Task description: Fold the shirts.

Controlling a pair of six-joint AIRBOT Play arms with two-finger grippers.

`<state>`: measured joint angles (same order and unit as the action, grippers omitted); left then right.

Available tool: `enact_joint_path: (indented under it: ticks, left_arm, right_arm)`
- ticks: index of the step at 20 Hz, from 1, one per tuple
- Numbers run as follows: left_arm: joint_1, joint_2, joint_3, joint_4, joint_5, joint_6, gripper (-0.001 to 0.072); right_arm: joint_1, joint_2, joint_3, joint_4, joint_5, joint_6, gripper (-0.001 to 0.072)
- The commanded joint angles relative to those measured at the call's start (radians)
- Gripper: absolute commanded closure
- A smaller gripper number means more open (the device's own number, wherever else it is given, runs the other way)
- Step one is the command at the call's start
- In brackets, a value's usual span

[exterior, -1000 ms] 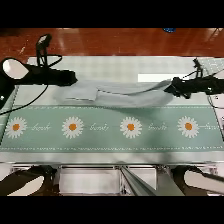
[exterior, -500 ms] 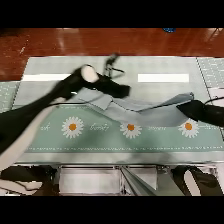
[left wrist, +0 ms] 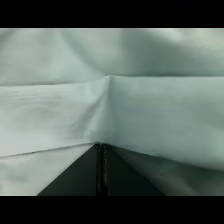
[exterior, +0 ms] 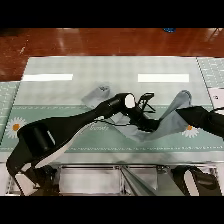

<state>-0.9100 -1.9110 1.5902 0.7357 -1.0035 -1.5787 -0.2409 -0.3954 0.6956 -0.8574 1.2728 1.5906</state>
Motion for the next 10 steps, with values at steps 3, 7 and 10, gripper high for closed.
enact_joint_path:
  ticks: [3, 7, 10]
  left_arm:
    - [0.172, 0.067, 0.047, -0.026, -0.02, -0.002, 0.0693]
    - [0.453, 0.282, 0.047, 0.146, -0.103, -0.002, 0.0693]
    - [0.672, 0.508, 0.023, 0.401, -0.193, -0.009, 0.0693]
  right_arm:
    - [0.001, 0.001, 0.0, 0.048, 0.01, -0.026, 0.0684]
    - [0.048, -0.116, 0.055, 0.146, -0.016, -0.098, 0.0684]
    - [0.241, -0.294, 0.153, 0.142, -0.137, -0.11, 0.0684]
